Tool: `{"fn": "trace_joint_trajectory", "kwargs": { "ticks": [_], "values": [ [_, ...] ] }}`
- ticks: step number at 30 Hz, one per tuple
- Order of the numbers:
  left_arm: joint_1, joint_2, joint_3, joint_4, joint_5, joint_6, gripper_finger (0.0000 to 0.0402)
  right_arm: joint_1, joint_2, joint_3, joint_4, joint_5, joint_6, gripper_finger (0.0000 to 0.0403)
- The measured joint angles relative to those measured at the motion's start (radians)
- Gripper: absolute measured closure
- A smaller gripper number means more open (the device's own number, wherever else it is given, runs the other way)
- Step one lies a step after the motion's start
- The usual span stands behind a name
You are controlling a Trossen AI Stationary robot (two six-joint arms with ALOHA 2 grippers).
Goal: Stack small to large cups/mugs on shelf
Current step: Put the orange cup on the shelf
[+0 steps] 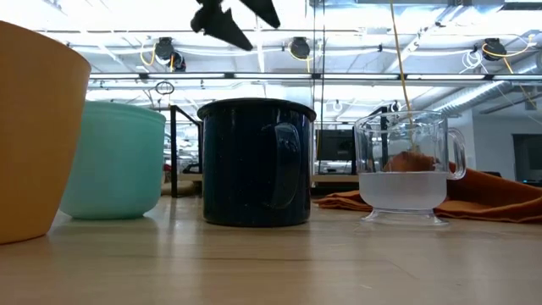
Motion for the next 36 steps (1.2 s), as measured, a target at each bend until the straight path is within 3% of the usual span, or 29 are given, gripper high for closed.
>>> {"fn": "trace_joint_trajectory", "kwargs": {
  "ticks": [8, 12, 17, 22, 27, 36],
  "values": [
    [-0.002, -0.059, 0.0, -0.056, 0.189, -0.029, 0.0002, 0.0, 0.078, 0.0, -0.003, 0.03, -0.036, 0.0204],
    [0.0, -0.061, 0.0, -0.191, 0.381, -0.073, 0.0014, 0.0, 0.13, 0.0, -0.009, 0.03, 0.026, 0.0204],
    [-0.002, -0.084, 0.0, -0.376, 0.619, -0.106, 0.0061, 0.0, 0.181, 0.0, 0.015, 0.03, 0.098, 0.0204],
    [-0.033, -0.121, 0.001, -0.394, 0.781, -0.179, 0.0113, 0.0, 0.206, 0.0, 0.102, 0.03, 0.123, 0.0204],
    [-0.099, -0.146, 0.001, -0.394, 0.826, -0.232, 0.0144, 0.0, 0.215, 0.0, 0.216, 0.029, 0.115, 0.0204],
    [-0.145, -0.127, 0.0, -0.277, 0.722, -0.278, 0.0157, 0.018, 0.215, -0.022, 0.313, 0.021, 0.111, 0.0204]
  ]
}}
